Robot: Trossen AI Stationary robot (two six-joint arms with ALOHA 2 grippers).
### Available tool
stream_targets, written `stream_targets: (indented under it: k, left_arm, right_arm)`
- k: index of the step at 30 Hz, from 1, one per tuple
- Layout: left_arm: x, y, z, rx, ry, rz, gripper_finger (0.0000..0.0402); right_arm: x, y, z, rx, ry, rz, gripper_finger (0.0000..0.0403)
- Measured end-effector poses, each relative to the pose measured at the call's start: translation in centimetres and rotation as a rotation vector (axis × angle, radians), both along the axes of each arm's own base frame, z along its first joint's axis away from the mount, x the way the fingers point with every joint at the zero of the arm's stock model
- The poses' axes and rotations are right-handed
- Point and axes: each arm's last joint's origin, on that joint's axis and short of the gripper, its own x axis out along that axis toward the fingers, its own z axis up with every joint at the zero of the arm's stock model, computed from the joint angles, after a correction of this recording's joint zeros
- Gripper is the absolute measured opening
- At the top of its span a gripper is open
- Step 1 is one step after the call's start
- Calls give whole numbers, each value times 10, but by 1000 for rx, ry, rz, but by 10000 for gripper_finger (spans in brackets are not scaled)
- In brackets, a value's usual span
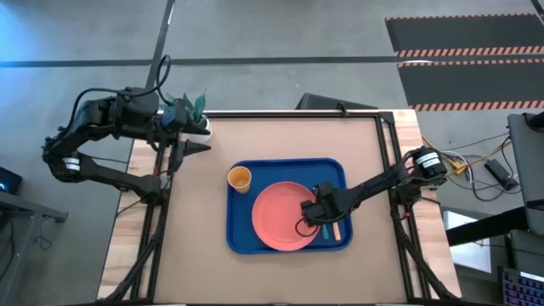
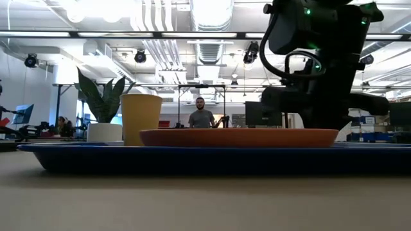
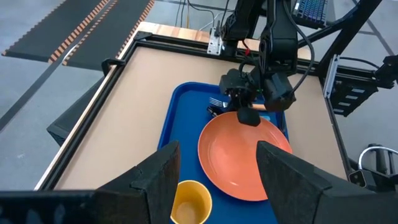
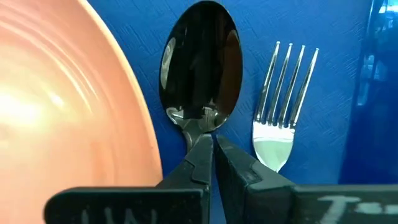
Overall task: Pick and place plate/cup/fork/spoon on tray
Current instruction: Adjust the pink plate
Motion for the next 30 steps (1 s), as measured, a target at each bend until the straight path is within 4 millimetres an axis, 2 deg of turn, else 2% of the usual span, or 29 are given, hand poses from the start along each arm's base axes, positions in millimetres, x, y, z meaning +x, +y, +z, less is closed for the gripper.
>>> stream_targets:
  k: [6,18,30]
  left_arm:
    - [0,0,0,0,0,0,194]
    - [1,0,-1,0,3,0,194]
    - [0,0,-1,-1,10,0,194]
  right_arm:
    - [3,1,1,7,-36,-5,8]
    - [16,3,20,-20,-158,32,8]
    - [11,2,19,-38,-85,58,8]
